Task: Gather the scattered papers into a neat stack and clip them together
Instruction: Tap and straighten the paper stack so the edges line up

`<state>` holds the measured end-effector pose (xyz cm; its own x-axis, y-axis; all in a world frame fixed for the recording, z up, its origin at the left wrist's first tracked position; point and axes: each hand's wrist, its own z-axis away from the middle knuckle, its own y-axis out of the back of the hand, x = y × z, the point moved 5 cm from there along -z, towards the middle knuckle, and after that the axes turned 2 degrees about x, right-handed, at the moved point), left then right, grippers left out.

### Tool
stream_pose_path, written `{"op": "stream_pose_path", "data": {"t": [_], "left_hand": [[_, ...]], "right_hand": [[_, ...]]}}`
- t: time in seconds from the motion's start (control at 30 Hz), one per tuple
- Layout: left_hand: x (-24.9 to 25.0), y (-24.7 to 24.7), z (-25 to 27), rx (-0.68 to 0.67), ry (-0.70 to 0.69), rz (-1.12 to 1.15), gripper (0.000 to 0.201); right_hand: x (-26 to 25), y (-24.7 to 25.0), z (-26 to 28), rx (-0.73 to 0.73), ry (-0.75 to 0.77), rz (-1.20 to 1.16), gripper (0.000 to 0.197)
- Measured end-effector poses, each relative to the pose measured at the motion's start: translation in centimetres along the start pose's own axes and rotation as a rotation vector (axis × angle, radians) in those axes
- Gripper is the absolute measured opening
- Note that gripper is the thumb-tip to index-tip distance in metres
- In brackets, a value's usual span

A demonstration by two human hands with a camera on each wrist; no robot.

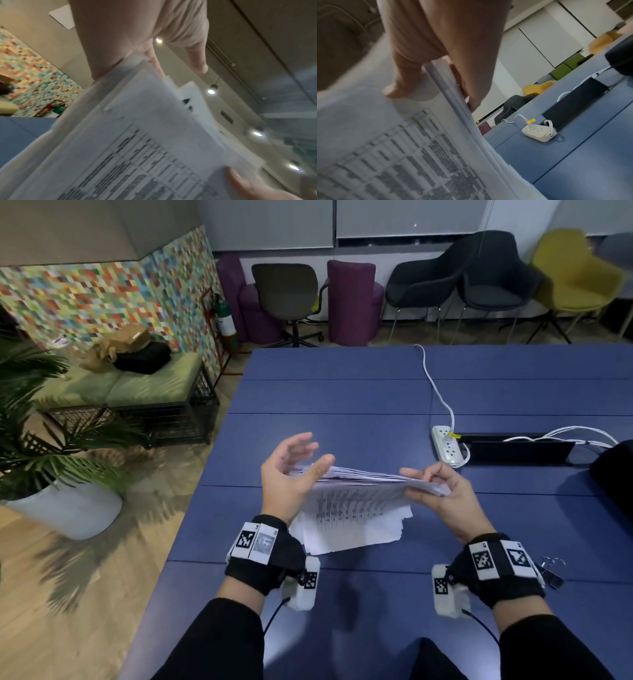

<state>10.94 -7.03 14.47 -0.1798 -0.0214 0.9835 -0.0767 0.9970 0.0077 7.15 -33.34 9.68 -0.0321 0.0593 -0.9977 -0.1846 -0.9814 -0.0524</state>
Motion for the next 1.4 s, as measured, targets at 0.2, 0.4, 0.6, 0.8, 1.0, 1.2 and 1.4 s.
{"op": "stream_pose_path", "data": {"t": [0.2,0.4,0.6,0.8,1.0,1.2,1.4], "left_hand": [[-4.6,-3.0,0.3,-0.302,0.051,-0.625,0.094],[-6.7,-1.3,-1.0,-0.279,-0.001,-0.970,0.055],[-3.6,1.1,-2.0,-0.137,-0.051,-0.895,0.008],[1.3,1.7,-2.8,-0.174,-0.086,-0.818,0.011],[4.0,1.4,-3.4,-0.071,-0.157,-0.473,0.030],[1.8,3.7,-3.5,-0.039,0.098,0.045,0.039],[-3.9,1.1,-0.3,-0.033,0.193,-0.094,0.031]], "right_hand": [[2.1,-2.3,-2.0,0.079,0.084,0.350,0.034],[0.4,-4.3,-2.3,0.052,0.171,0.543,0.029],[-2.9,-3.3,-1.6,-0.020,0.167,0.266,0.026],[1.3,-1.0,-1.0,-0.001,-0.089,0.002,0.041],[0.1,-2.1,-1.5,0.055,-0.047,0.064,0.030],[-5.9,-1.5,-1.4,0.118,0.182,-0.093,0.026],[0.0,-2.8,-1.0,0.123,-0.002,-0.039,0.039]]}}
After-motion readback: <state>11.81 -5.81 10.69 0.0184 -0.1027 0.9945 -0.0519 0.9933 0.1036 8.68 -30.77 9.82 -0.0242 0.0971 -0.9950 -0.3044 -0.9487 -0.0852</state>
